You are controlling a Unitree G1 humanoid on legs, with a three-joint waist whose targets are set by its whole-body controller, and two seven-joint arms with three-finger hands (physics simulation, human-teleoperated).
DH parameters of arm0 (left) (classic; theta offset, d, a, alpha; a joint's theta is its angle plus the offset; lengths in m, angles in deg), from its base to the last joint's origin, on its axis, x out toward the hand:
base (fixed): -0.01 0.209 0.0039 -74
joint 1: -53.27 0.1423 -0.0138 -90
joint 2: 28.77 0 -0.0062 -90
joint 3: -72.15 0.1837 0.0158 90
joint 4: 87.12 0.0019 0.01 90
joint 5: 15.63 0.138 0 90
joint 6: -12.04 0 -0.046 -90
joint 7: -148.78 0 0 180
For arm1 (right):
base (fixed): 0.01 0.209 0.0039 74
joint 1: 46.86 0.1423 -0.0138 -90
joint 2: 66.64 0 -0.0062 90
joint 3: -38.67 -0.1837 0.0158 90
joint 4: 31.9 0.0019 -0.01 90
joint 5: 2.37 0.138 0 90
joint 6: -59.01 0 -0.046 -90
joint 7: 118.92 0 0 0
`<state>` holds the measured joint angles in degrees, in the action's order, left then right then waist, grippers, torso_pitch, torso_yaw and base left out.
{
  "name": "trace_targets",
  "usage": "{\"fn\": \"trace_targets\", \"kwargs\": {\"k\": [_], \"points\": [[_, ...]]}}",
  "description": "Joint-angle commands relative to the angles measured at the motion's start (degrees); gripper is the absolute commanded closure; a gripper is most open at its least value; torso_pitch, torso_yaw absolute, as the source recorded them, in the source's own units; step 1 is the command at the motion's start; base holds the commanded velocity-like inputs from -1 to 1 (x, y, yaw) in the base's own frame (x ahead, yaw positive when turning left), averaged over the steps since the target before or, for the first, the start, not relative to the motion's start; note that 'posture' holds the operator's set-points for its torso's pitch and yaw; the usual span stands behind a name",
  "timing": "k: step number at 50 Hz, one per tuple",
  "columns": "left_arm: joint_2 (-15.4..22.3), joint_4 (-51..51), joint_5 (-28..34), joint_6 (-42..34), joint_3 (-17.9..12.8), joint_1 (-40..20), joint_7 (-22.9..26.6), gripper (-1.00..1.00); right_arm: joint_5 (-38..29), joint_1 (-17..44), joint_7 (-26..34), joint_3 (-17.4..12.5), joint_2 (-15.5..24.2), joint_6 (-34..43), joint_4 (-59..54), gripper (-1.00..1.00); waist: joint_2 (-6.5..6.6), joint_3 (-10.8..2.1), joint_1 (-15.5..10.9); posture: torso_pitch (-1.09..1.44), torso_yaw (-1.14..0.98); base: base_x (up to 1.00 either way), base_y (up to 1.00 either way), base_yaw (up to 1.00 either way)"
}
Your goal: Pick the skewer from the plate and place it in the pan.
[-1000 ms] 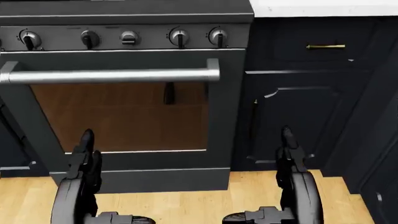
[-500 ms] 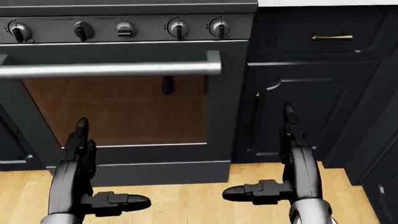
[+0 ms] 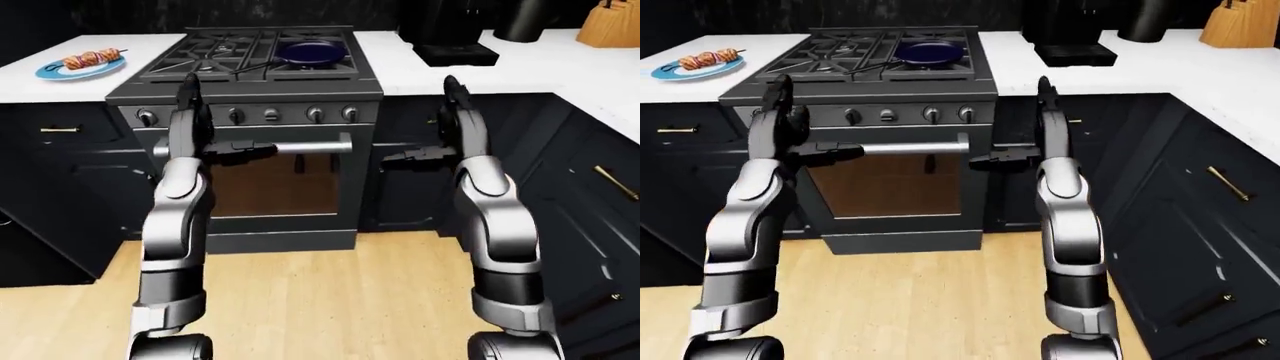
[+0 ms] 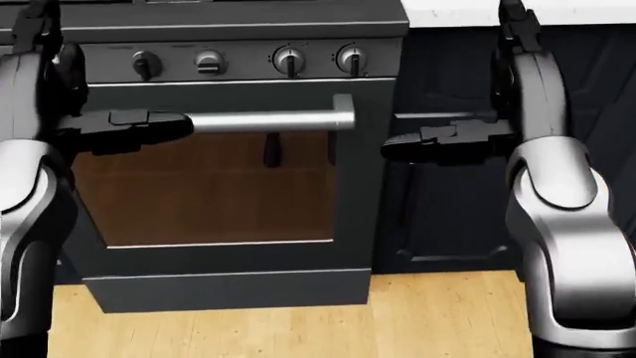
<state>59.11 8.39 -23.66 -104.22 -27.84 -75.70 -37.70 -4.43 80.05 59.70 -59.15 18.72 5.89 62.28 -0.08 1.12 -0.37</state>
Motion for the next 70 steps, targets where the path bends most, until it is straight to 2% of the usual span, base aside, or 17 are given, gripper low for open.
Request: {"fn": "trace_targets", "kwargs": {"k": [1, 13, 18, 23, 25, 26, 34, 37, 46, 48, 50, 51, 52, 60, 64, 65, 70], "points": [[1.25, 0.72, -0.54, 0.8, -0.57, -3.43, -0.57, -1.0, 0.76, 2.9, 0.1, -0.02, 0.82, 1.08, 3.92, -1.0, 0.01, -1.25, -0.02, 0.0, 0.0, 0.0, 0.0, 0.0], [5.89, -15.19, -4.27, -15.69, -1.66, -5.7, -1.26, -1.0, 4.89, 8.41, -0.13, -2.28, 3.61, 14.66, 18.23, -1.0, 0.52, -1.6, 0.4, 0.0, 0.0, 0.0, 0.03, 0.0], [4.65, -19.51, -5.96, -20.93, -2.27, -9.29, -3.79, -1.0, 6.51, 8.77, -0.69, -1.63, 3.57, 16.3, 19.85, -1.0, -1.48, -1.7, 0.35, 0.0, 0.0, 0.0, 0.33, 0.0], [4.67, -20.46, -8.12, -21.75, -2.59, -9.29, -4.88, -1.0, 7.33, 9.32, -1.32, -1.89, 4.23, 17.58, 21.03, -1.0, 2.26, -0.1, 1.0, 0.0, 0.0, 0.0, 0.34, 0.0], [4.84, -20.37, -8.8, -21.6, -2.73, -9.15, -5.13, -1.0, 7.44, 9.18, -1.48, -1.79, 4.25, 17.32, 20.86, -1.0, 7.31, -1.4, 0.86, 0.0, 0.0, 0.0, 0.33, 0.0], [5.06, -20.57, -9.02, -21.82, -2.71, -9.12, -5.3, -1.0, 7.49, 9.09, -1.52, -1.58, 4.19, 17.3, 20.89, -1.0, 3.86, -0.35, 0.77, 0.0, 0.0, 0.0, 0.34, 0.0], [5.44, -20.89, -10.13, -21.99, -2.64, -9.23, -5.95, -1.0, 7.72, 9.0, -1.63, -1.57, 4.45, 17.24, 20.91, -1.0, -0.21, 0.0, 1.1, 0.0, 0.0, 0.0, 0.34, 0.0], [5.52, -20.74, -10.14, -21.76, -2.41, -9.16, -6.0, -1.0, 7.79, 9.06, -1.67, -1.74, 4.46, 17.31, 21.0, -1.0, -3.94, -0.41, 1.04, 0.0, 0.0, 0.0, 0.35, 0.0], [5.72, -20.57, -10.53, -21.59, -2.59, -9.38, -6.61, -1.0, 8.13, 9.25, -1.84, -1.88, 4.7, 17.53, 21.19, -1.0, -0.43, -0.06, 0.66, 0.0, 0.0, 0.0, 0.34, 0.0], [5.82, -20.47, -10.6, -21.52, -2.57, -9.32, -6.63, -1.0, 8.26, 9.64, -1.92, -1.92, 4.81, 18.13, 21.58, -1.0, 1.94, -0.13, 1.0, 0.0, 0.0, 0.0, 0.34, 0.0], [5.77, -20.35, -10.71, -21.38, -2.53, -9.18, -6.55, -1.0, 8.31, 9.51, -1.95, -2.02, 4.87, 17.97, 21.6, -1.0, 7.11, -1.36, 1.03, 0.0, 0.0, 0.0, 0.34, 0.0], [5.75, -20.48, -10.86, -21.59, -2.57, -9.31, -6.62, -1.0, 8.37, 9.56, -1.96, -2.01, 4.9, 18.02, 21.67, -1.0, 3.89, -0.56, 0.88, 0.0, 0.0, 0.0, 0.34, 0.0], [5.8, -20.51, -10.8, -21.51, -2.49, -9.26, -6.62, -1.0, 8.43, 9.59, -2.01, -2.05, 4.92, 18.2, 21.8, -1.0, 4.7, -0.37, 0.97, 0.0, 0.0, 0.0, 0.34, 0.0], [6.17, -20.18, -9.96, -21.22, -2.52, -9.45, -6.99, -1.0, 8.57, 9.17, -2.15, -1.8, 4.69, 17.33, 21.17, -1.0, 0.05, -0.01, 0.99, 0.0, 0.0, 0.0, 0.34, 0.0], [6.08, -19.77, -9.48, -20.65, -2.43, -9.58, -7.0, -1.0, 8.62, 9.28, -2.14, -1.82, 4.77, 17.19, 21.0, -1.0, -4.04, -0.6, 0.88, 0.0, 0.0, 0.0, 0.34, 0.0], [6.08, -19.81, -9.43, -20.53, -2.41, -9.47, -6.94, -1.0, 8.66, 9.49, -2.18, -1.77, 4.78, 17.56, 21.21, -1.0, -2.38, -0.47, 1.3, 0.0, 0.0, 0.0, 0.34, 0.0], [6.31, -20.29, -9.1, -20.76, -2.43, -9.64, -6.89, -1.0, 8.6, 9.47, -2.11, -1.76, 4.8, 17.58, 21.38, -1.0, -2.31, -1.02, 0.57, 0.0, 0.0, 0.0, 0.34, 0.0]]}}
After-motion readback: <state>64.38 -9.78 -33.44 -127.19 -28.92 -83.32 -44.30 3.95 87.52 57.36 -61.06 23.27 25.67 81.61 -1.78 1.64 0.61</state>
